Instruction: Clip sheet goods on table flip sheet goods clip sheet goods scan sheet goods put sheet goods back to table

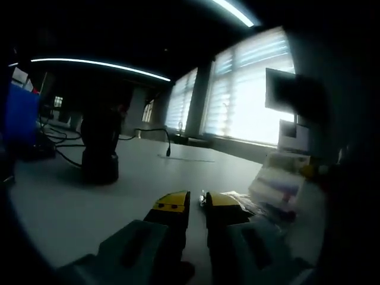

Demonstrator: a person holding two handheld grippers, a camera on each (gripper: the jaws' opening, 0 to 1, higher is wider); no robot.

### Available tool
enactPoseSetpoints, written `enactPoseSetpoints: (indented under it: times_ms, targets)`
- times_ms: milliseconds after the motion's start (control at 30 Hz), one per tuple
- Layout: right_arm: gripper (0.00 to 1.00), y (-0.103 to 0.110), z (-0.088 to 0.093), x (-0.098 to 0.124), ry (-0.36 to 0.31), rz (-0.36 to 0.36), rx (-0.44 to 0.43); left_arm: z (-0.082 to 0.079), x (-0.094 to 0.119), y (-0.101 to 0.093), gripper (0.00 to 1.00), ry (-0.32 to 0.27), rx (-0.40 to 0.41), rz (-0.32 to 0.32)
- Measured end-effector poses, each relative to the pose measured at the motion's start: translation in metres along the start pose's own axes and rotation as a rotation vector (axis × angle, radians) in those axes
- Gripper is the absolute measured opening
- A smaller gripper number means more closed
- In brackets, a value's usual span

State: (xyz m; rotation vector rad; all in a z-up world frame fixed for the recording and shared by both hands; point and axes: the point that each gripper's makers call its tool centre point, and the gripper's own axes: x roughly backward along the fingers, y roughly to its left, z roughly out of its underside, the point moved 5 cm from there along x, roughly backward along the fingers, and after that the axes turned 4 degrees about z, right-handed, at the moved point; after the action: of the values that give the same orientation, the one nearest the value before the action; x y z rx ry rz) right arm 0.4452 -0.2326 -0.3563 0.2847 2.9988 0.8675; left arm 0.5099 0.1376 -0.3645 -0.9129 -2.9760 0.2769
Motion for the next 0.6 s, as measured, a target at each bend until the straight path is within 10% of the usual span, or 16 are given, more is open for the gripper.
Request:
enactPoseSetpoints:
  times_ms: [600]
  targets:
    - [0.0, -0.023, 0.017, -0.002, 0.089, 0.076, -0.112, 0.0, 0.0, 0.001, 0.04, 0.002, -0.003, -0.002]
